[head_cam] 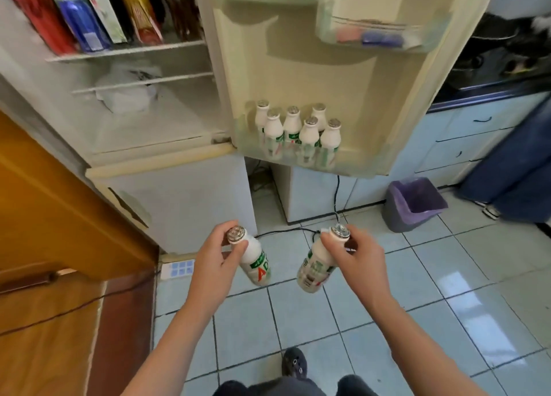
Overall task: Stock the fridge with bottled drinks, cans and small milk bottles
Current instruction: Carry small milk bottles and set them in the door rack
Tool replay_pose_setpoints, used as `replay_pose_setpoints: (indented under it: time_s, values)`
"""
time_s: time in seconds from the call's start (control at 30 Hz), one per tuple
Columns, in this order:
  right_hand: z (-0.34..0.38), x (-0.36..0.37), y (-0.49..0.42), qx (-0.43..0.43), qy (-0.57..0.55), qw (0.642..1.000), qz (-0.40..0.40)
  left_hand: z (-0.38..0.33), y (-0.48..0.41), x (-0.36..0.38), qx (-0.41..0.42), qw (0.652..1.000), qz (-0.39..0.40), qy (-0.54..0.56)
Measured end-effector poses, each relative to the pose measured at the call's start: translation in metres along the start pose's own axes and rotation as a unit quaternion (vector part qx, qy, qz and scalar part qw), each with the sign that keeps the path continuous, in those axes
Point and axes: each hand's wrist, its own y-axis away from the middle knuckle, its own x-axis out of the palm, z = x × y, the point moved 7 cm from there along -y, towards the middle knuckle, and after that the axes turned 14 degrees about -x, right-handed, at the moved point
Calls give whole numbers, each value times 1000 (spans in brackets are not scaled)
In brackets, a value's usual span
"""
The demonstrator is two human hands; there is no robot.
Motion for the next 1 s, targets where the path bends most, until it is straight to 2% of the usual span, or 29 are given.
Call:
replay_pose_setpoints:
  time_s: [0.17,0.53,0.8,1.0]
  values:
    - [-1,0,-66,-13,1,1000,-24,-38,-60,10,31,999,-16,23]
    - [15,23,-155,-35,14,989,-146,-102,-201,6,105,988,73,82]
    - [59,48,-235,-76,12,951,-299,-149,-302,-15,165,973,127,95]
    - [67,60,-270,-99,45,914,-391,-152,-332,-5,181,967,165,71]
